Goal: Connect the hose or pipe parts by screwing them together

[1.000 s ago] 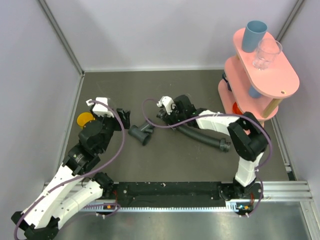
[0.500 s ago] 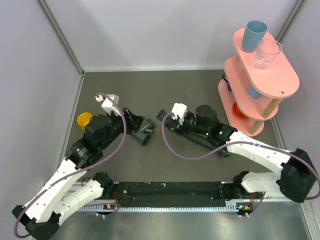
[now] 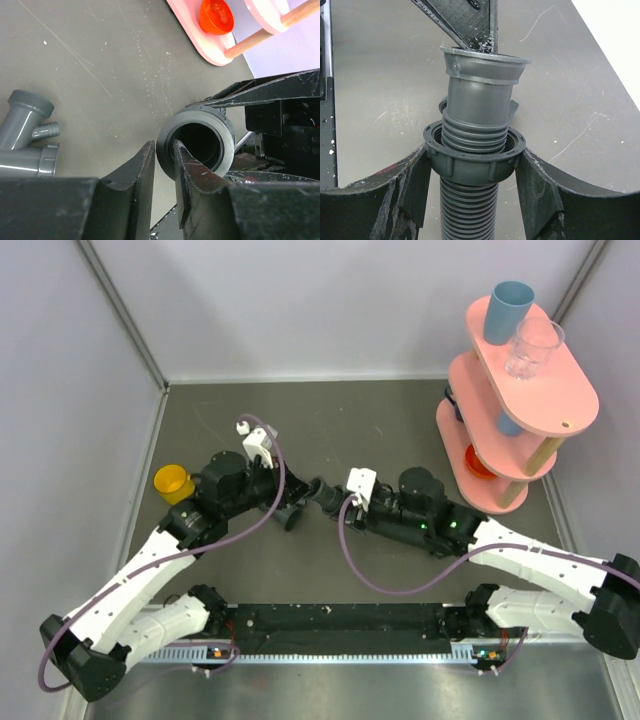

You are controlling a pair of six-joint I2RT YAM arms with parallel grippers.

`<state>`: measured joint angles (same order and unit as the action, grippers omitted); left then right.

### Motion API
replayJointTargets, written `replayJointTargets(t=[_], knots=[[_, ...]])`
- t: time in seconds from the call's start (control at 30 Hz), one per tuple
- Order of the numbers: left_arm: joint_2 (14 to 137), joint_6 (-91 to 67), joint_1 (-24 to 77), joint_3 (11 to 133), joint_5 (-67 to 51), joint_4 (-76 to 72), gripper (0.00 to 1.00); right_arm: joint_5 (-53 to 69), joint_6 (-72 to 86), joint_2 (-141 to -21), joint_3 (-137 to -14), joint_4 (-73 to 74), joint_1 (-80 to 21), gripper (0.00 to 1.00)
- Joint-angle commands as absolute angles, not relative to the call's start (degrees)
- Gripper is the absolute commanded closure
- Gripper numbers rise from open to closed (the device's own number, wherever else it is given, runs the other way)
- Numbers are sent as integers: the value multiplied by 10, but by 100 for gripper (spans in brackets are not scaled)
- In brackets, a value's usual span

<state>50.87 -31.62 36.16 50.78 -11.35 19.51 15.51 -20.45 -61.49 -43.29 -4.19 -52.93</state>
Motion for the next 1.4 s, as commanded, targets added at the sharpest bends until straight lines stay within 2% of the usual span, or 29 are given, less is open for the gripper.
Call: replayJointTargets(t=[0.0, 0.3, 0.6, 0.67, 0.73, 0.77, 0.87, 0.97, 1.1, 1.37], knots=[[520, -314, 363, 512, -153, 143, 76, 170, -207, -599, -431, -74, -535, 67], [541, -342, 363, 468, -221, 87, 84, 176, -223, -614, -456, -90, -538, 68], [571, -351, 363, 450, -247, 61, 84, 223, -242, -653, -502, -89, -538, 68], [573, -345, 363, 456, -248, 69, 79, 224, -244, -661, -504, -86, -538, 68], [562, -323, 363, 474, -220, 113, 67, 221, -249, -662, -503, -76, -538, 68], [554, -315, 363, 494, -182, 154, 49, 221, -252, -661, -501, -72, -538, 68], [530, -289, 359, 526, -144, 193, 22, 228, -256, -655, -498, -63, -538, 68], [527, -263, 353, 549, -177, 210, 12, 239, -253, -651, -497, -61, -538, 68], [541, -257, 353, 560, -279, 194, 2, 250, -251, -650, -503, -53, -538, 69], [574, -245, 353, 552, -288, 196, 1, 253, -249, -624, -498, -50, -538, 69]])
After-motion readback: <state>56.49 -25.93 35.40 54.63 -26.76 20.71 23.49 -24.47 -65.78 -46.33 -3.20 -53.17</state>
